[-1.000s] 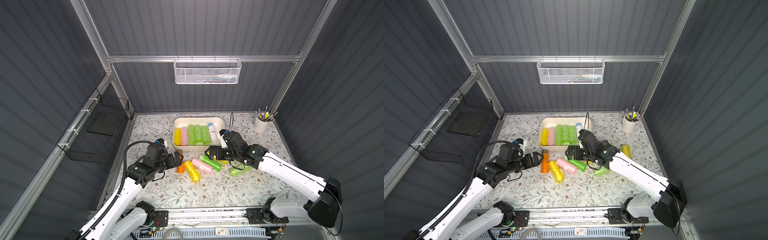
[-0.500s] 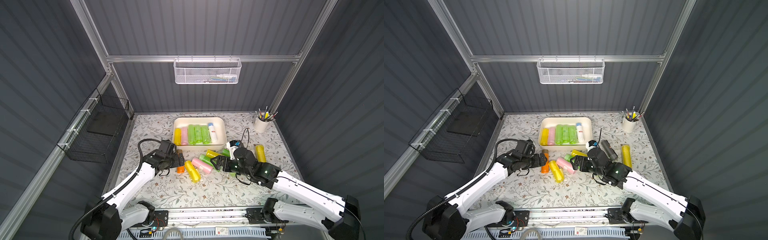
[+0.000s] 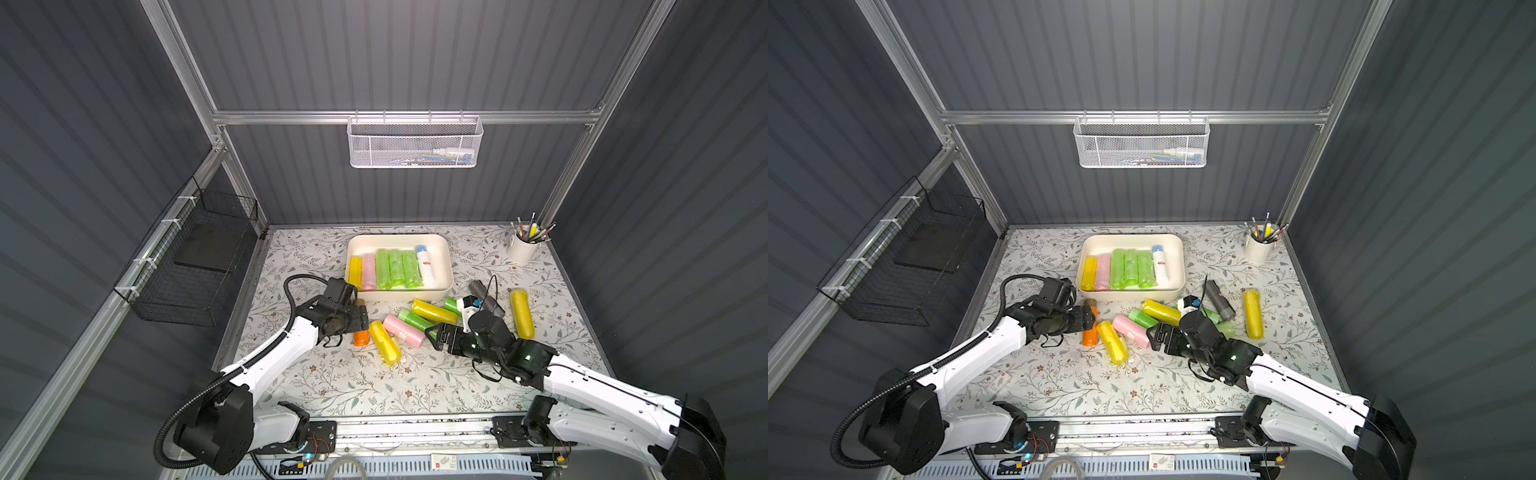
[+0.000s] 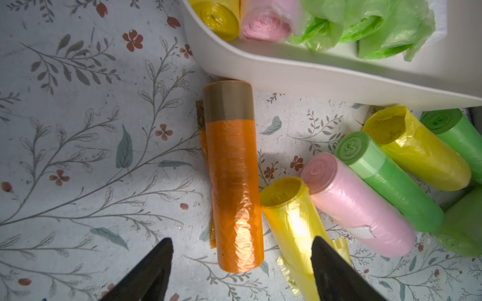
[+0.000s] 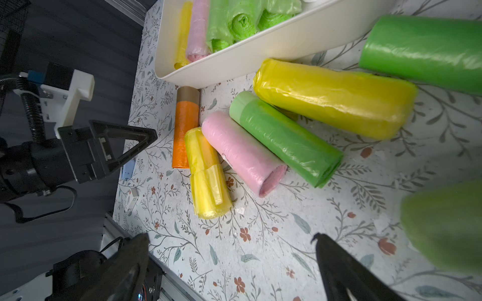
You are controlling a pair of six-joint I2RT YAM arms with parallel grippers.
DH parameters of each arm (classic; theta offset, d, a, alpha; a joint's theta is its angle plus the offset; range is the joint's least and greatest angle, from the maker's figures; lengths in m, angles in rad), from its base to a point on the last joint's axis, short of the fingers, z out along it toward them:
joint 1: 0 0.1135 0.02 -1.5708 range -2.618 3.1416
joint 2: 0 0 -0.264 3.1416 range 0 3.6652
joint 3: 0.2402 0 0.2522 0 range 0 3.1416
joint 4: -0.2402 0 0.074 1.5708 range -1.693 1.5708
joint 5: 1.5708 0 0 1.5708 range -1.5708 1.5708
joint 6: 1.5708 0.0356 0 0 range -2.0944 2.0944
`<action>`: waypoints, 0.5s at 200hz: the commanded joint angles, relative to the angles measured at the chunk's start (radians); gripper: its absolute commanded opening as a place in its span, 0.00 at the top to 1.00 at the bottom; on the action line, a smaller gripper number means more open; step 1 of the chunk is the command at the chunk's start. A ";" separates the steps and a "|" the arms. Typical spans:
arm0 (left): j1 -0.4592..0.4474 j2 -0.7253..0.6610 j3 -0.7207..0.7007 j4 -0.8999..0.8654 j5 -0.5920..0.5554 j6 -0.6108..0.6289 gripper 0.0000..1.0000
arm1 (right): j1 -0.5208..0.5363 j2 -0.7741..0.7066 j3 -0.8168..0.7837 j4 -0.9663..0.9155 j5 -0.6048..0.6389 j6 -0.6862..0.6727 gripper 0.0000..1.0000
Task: Put the roll of trash bags into the storage box
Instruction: Pick up the roll of trash bags from the center of the board.
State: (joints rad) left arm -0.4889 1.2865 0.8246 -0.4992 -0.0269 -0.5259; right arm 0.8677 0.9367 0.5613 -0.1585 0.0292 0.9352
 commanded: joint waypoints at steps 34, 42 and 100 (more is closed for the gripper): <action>0.012 0.067 0.042 0.029 -0.009 0.028 0.26 | 0.005 -0.050 -0.041 0.047 0.012 0.023 0.01; 0.013 0.080 0.044 0.031 -0.003 0.031 0.26 | 0.004 -0.050 -0.044 0.047 0.013 0.026 0.01; 0.016 0.132 0.064 0.033 -0.003 0.056 0.26 | 0.004 -0.044 -0.066 0.087 -0.005 0.046 0.01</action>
State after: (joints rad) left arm -0.4824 1.3975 0.8490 -0.4690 -0.0269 -0.5034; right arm 0.8677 0.8948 0.5137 -0.1036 0.0261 0.9653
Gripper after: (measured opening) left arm 0.739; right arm 0.991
